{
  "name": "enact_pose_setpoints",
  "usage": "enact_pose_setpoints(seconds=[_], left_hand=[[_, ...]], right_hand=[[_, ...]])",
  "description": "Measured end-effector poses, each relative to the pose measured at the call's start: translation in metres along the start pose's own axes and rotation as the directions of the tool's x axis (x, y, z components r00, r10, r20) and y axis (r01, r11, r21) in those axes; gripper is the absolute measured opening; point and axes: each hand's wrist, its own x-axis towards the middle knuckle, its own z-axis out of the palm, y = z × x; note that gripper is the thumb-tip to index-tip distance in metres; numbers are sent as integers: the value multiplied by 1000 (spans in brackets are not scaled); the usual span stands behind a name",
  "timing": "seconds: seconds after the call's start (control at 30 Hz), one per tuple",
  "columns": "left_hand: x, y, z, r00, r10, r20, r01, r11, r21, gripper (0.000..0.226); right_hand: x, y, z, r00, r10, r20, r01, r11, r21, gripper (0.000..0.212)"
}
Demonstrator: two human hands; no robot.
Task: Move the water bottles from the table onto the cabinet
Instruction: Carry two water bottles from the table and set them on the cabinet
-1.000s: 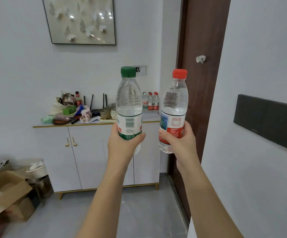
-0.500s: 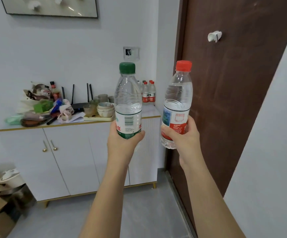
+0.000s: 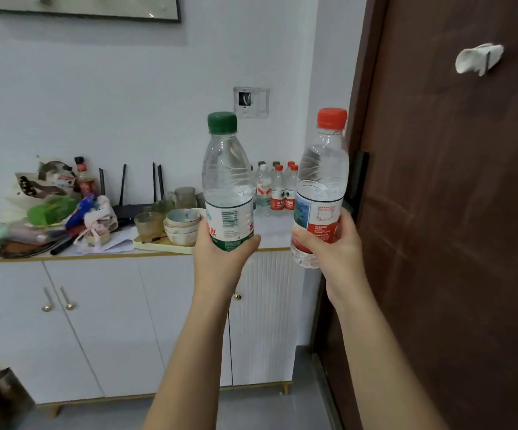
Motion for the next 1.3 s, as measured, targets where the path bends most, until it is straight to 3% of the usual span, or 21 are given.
enact_pose_setpoints(seconds=[0.27, 0.43, 0.93, 1.3], left_hand=[[69, -43, 41, 999, -6, 35, 5, 1000, 22, 58], [124, -73, 72, 997, -31, 76, 32, 999, -8, 49], [348, -218, 170, 977, -78, 199, 75, 997, 23, 53], [374, -340, 211, 914, -317, 253, 279, 944, 176, 56]], right_hand=[[77, 44, 4, 999, 38, -5, -38, 999, 4, 62], [131, 80, 7, 998, 50, -34, -51, 998, -26, 65], [344, 218, 49, 980, 85, -183, -99, 992, -74, 70], [382, 350, 42, 942, 276, -190, -313, 926, -210, 64]])
